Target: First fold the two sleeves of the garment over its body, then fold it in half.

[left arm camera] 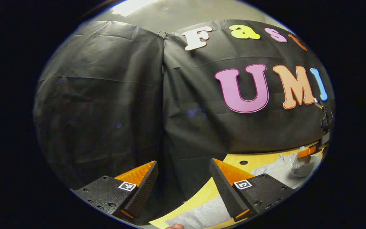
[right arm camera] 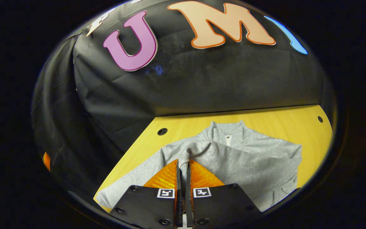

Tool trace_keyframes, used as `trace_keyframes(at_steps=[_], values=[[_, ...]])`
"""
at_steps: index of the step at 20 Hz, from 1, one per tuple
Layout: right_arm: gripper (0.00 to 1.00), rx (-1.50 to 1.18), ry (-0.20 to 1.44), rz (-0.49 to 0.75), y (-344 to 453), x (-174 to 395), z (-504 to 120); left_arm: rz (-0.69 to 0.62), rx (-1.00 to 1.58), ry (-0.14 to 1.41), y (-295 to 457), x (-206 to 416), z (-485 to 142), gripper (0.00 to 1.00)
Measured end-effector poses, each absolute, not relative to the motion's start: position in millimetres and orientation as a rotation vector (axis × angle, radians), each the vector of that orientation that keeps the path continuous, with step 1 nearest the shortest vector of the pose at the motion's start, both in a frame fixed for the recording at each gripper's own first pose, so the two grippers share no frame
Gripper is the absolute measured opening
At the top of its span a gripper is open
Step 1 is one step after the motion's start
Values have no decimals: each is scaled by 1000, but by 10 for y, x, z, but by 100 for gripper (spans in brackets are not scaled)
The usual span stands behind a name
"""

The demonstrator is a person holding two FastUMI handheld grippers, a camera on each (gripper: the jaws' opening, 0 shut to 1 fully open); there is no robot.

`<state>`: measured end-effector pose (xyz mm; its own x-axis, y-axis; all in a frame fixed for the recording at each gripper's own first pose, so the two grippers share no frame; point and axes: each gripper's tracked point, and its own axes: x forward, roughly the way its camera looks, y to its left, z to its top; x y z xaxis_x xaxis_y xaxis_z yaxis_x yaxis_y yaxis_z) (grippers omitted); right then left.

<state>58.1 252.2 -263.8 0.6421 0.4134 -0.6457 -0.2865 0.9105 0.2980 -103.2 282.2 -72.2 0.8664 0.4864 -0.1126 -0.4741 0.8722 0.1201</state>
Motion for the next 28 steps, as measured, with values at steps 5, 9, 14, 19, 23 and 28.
trace_keyframes(at_steps=[5,9,14,19,23,28], values=[[6,117,874,439,2821,410,-3089,530,84,153,2920,-1170,-777,95],[7,136,941,467,3008,290,-3266,537,79,175,2947,-1238,-885,95],[80,145,874,545,3193,207,-3009,530,60,209,2927,-1284,-1094,100],[94,55,756,540,3034,270,-2761,506,-2,272,2875,-1298,-1434,96],[100,16,649,514,2804,294,-2452,490,-44,339,2860,-1318,-1765,100],[98,-25,581,495,2549,261,-2231,463,-80,465,2849,-1360,-2250,96]])
